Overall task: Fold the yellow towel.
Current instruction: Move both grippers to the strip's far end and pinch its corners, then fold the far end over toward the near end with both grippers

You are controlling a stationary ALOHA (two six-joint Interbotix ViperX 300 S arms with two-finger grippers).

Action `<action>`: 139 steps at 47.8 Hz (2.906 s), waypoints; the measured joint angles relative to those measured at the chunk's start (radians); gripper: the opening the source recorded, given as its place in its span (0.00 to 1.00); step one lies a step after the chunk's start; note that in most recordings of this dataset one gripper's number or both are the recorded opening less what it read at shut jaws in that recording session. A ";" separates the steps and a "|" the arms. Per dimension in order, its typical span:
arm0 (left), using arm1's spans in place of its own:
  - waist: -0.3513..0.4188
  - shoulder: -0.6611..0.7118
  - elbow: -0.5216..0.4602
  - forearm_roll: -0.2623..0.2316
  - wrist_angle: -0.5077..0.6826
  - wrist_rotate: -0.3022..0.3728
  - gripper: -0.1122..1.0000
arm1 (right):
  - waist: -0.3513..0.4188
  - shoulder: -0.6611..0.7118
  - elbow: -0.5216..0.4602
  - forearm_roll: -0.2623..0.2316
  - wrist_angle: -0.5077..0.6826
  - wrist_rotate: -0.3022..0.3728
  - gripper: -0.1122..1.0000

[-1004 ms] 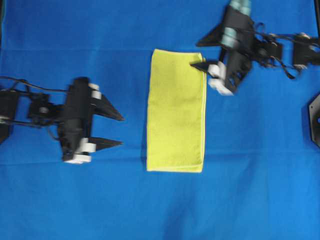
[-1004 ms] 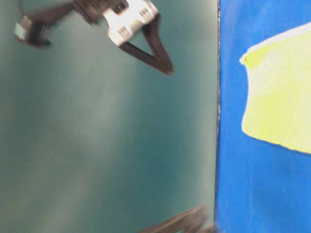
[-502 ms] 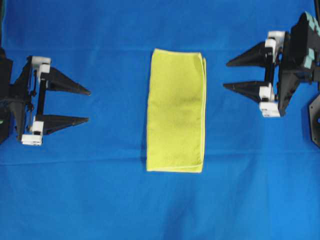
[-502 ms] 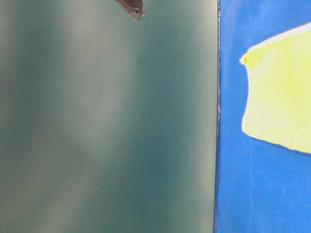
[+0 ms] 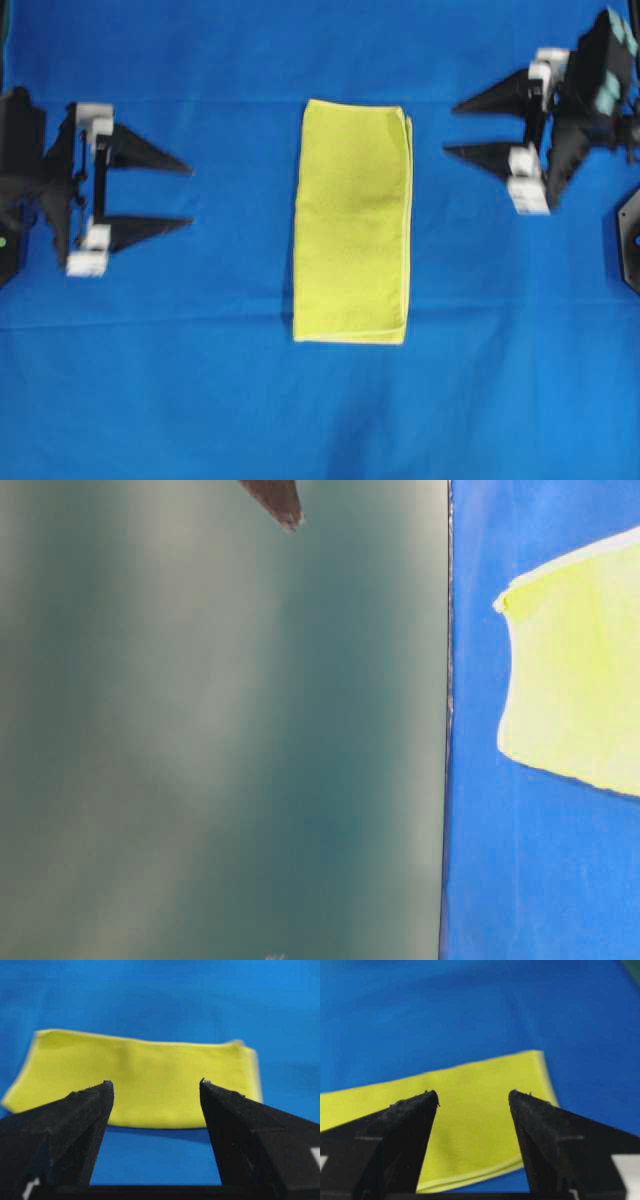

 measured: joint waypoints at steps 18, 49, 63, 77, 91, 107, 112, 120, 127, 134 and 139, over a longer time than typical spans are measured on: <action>0.212 0.359 -0.175 0.000 -0.008 0.003 0.70 | -0.104 0.357 -0.179 -0.014 0.130 -0.011 0.66; 0.345 0.877 -0.479 0.000 -0.058 0.002 0.69 | -0.164 0.641 -0.235 -0.014 0.101 -0.002 0.64; 0.337 0.934 -0.497 0.000 -0.018 0.003 0.33 | -0.161 0.649 -0.235 -0.012 0.100 0.000 0.30; 0.336 0.934 -0.500 0.000 -0.008 0.023 0.13 | -0.144 0.649 -0.229 -0.011 0.097 0.000 0.13; 0.337 0.914 -0.506 0.002 0.021 0.052 0.13 | -0.141 0.632 -0.229 0.000 0.104 0.000 0.13; 0.362 0.833 -0.534 0.002 0.095 0.132 0.13 | -0.179 0.526 -0.233 -0.009 0.166 -0.008 0.13; 0.368 0.822 -0.534 0.000 0.100 0.133 0.13 | -0.184 0.509 -0.235 -0.012 0.167 -0.009 0.13; 0.370 0.816 -0.534 0.000 0.109 0.135 0.13 | -0.186 0.505 -0.236 -0.012 0.170 -0.003 0.13; 0.360 0.769 -0.532 0.000 0.149 0.133 0.13 | -0.176 0.477 -0.235 -0.011 0.198 0.003 0.13; 0.304 0.689 -0.511 0.002 0.199 0.135 0.13 | -0.117 0.419 -0.236 -0.002 0.258 0.002 0.13; 0.250 0.650 -0.483 0.002 0.219 0.124 0.13 | -0.057 0.385 -0.236 0.003 0.305 0.017 0.13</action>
